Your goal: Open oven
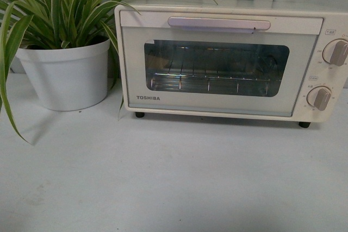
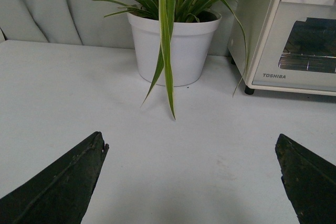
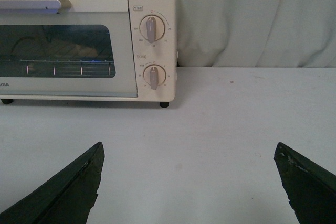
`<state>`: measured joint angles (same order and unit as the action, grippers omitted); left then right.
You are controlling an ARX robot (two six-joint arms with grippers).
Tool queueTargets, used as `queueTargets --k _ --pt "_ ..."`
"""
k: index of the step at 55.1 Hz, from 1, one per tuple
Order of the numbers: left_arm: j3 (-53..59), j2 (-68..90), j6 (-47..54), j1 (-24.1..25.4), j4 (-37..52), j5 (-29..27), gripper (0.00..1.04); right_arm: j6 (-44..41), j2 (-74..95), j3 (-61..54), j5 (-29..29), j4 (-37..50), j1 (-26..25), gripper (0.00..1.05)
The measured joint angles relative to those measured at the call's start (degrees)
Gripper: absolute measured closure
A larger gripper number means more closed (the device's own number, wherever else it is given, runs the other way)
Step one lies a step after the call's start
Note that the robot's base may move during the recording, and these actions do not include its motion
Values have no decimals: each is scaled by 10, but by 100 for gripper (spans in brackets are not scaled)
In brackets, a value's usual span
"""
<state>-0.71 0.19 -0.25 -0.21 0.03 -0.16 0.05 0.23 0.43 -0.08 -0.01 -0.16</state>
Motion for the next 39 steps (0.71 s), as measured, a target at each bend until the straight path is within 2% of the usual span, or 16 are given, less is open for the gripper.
queueTargets --k 39 --pt "0 0 0 0 0 0 6 0 0 0 0 0 0 9"
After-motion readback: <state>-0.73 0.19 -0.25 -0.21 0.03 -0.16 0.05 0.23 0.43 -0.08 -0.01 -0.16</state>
